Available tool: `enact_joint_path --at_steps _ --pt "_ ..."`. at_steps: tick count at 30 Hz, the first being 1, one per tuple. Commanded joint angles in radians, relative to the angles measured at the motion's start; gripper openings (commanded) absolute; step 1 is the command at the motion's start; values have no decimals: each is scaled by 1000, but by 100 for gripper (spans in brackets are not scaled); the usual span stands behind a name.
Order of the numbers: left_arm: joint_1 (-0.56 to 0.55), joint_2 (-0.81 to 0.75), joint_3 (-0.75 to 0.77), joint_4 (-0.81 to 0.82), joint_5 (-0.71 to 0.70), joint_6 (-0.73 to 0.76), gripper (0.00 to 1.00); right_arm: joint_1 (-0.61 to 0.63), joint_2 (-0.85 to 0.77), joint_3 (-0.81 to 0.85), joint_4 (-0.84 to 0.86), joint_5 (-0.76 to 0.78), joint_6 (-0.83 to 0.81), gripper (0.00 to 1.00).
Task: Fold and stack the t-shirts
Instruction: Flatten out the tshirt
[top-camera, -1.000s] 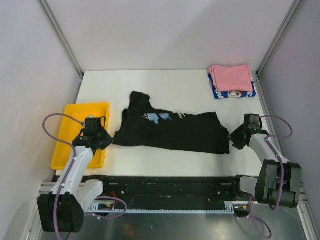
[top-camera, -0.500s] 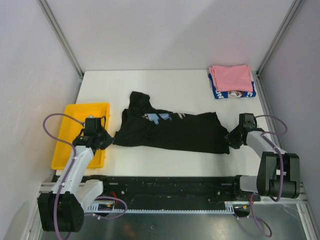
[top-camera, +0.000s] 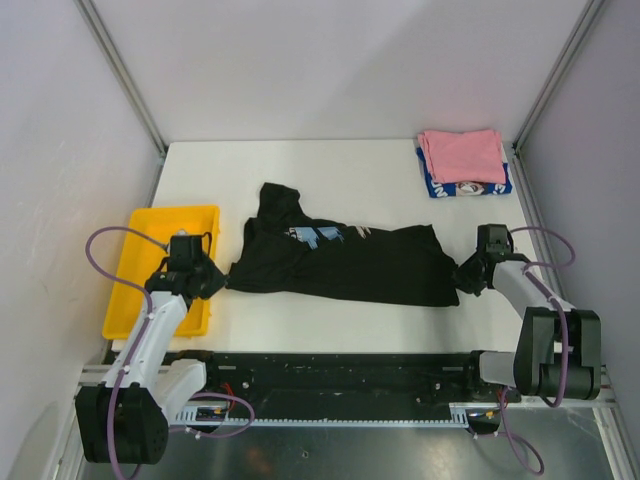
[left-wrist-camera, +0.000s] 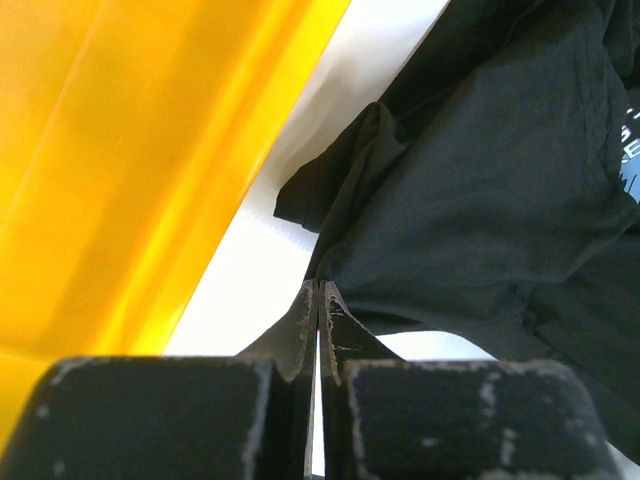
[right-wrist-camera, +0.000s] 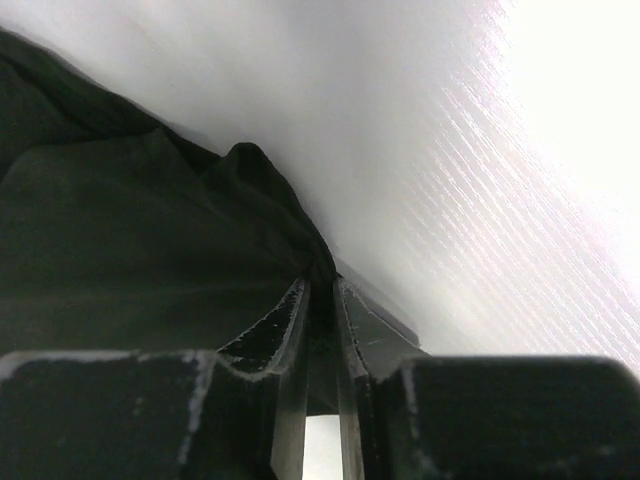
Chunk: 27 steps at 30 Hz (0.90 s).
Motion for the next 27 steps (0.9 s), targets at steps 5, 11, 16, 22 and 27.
enact_joint_path --at_steps 5,11,16,22,27 --pt "10 -9 40 16 -6 17 0 -2 -44 50 -84 -3 -61 23" --pt "10 -12 38 16 -1 17 0 9 -30 50 -100 -9 -78 25" --pt "10 -19 40 16 0 17 0 11 -25 50 -98 -27 -85 31" --pt "10 -26 36 16 5 17 0 15 3 49 -108 -55 -90 38" --pt "10 -30 31 16 5 17 0 19 0 50 -105 -56 -77 30"
